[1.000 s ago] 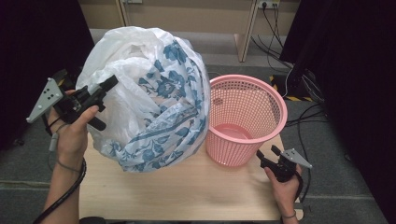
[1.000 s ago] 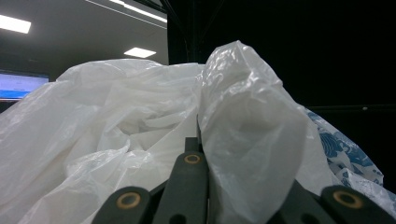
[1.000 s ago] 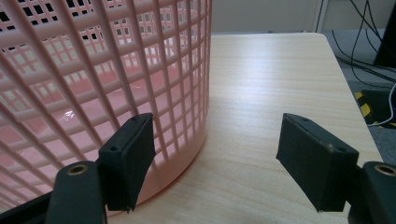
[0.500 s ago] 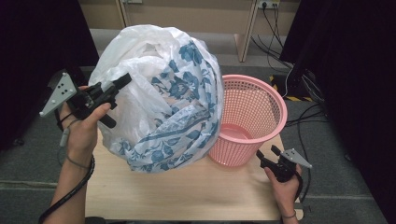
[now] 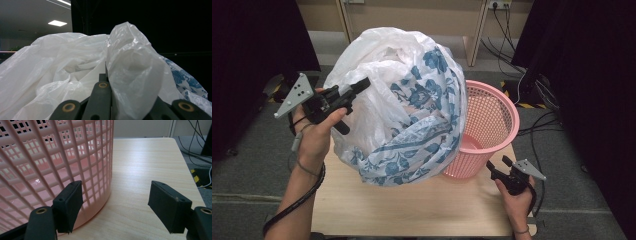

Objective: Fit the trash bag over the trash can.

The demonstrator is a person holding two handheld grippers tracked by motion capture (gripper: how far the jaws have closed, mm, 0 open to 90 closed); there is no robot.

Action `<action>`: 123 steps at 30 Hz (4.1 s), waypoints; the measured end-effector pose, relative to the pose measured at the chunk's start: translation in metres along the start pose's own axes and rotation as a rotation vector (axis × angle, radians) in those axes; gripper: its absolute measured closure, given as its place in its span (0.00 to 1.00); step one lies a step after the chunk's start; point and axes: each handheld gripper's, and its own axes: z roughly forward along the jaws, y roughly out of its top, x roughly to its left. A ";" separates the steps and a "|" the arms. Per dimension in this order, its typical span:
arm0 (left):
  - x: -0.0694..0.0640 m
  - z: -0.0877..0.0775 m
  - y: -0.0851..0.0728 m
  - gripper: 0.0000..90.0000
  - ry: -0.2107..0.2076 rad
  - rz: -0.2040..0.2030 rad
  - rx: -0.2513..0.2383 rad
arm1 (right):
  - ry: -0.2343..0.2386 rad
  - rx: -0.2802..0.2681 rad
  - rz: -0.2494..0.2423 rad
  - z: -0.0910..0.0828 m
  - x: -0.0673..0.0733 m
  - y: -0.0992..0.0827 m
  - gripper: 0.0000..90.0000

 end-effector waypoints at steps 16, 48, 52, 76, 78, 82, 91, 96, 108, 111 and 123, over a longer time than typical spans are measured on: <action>-0.008 0.024 -0.003 0.99 -0.040 -0.001 0.024 | 0.002 0.001 0.003 0.000 0.000 0.000 0.31; -0.019 0.073 -0.011 0.99 -0.096 -0.012 0.078 | 0.005 0.003 0.004 0.000 0.000 0.000 0.31; -0.021 0.079 -0.011 0.99 -0.105 -0.010 0.087 | 0.005 0.003 0.003 0.000 0.000 0.000 0.31; -0.035 0.109 -0.005 0.99 -0.153 0.008 0.116 | 0.006 0.002 0.002 0.000 0.000 0.000 0.31; -0.037 0.112 -0.004 0.99 -0.157 0.010 0.117 | 0.005 0.002 0.002 0.000 0.000 0.000 0.31; -0.039 0.116 -0.003 0.99 -0.166 0.011 0.117 | 0.006 0.003 0.003 0.000 0.000 0.000 0.31; -0.045 0.127 -0.002 0.99 -0.186 0.014 0.122 | 0.007 0.002 0.002 0.000 0.000 0.000 0.31; -0.049 0.133 -0.001 0.99 -0.195 0.013 0.124 | 0.007 0.002 0.002 0.000 0.000 0.000 0.31; -0.057 0.153 0.001 0.99 -0.223 0.023 0.143 | 0.008 0.002 0.001 0.000 -0.001 0.000 0.31; -0.059 0.160 0.000 0.99 -0.227 0.020 0.155 | 0.007 0.001 0.001 0.000 0.000 0.000 0.31; -0.061 0.178 -0.006 0.99 -0.238 0.019 0.204 | 0.009 0.000 0.000 0.000 -0.001 0.000 0.31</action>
